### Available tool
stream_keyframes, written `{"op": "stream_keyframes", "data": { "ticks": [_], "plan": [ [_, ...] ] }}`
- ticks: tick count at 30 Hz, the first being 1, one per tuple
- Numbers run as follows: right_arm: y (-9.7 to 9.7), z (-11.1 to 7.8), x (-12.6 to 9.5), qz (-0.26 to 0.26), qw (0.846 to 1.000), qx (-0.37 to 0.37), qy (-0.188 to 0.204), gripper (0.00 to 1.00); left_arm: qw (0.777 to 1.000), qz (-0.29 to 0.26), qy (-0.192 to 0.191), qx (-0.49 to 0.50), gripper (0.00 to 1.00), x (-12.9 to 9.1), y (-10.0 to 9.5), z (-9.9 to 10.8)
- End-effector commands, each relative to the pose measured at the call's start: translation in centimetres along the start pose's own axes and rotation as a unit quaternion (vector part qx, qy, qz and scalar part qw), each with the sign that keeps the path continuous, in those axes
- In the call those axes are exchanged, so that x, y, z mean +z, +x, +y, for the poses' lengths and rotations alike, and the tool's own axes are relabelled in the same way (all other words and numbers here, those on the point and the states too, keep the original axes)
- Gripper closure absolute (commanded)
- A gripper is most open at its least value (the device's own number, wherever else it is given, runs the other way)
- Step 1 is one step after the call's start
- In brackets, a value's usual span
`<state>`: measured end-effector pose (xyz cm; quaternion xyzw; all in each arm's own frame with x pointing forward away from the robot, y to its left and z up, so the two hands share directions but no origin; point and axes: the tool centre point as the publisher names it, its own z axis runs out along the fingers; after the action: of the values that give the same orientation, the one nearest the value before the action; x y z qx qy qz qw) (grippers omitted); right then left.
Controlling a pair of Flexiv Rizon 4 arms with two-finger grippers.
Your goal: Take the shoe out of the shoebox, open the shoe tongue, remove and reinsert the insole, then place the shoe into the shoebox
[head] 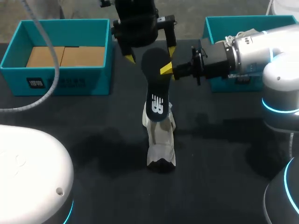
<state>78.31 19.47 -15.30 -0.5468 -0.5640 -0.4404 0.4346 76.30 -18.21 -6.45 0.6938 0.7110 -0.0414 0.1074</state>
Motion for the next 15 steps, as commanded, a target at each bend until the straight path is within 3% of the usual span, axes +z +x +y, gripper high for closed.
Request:
{"op": "stream_keyframes", "data": {
  "ticks": [1, 15],
  "plan": [
    [-0.03, 0.04, 0.33, 0.0, 1.0, 0.0, 0.001, 1.0, 1.0, 0.004, 0.0, 0.003, 0.0, 0.0, -0.34, 0.13],
    [-0.04, -0.21, 0.29, 0.003, 1.0, 0.0, -0.005, 1.0, 1.0, 0.003, 0.0, 0.014, 0.0, -0.01, 0.03, 0.03]
  ]
}}
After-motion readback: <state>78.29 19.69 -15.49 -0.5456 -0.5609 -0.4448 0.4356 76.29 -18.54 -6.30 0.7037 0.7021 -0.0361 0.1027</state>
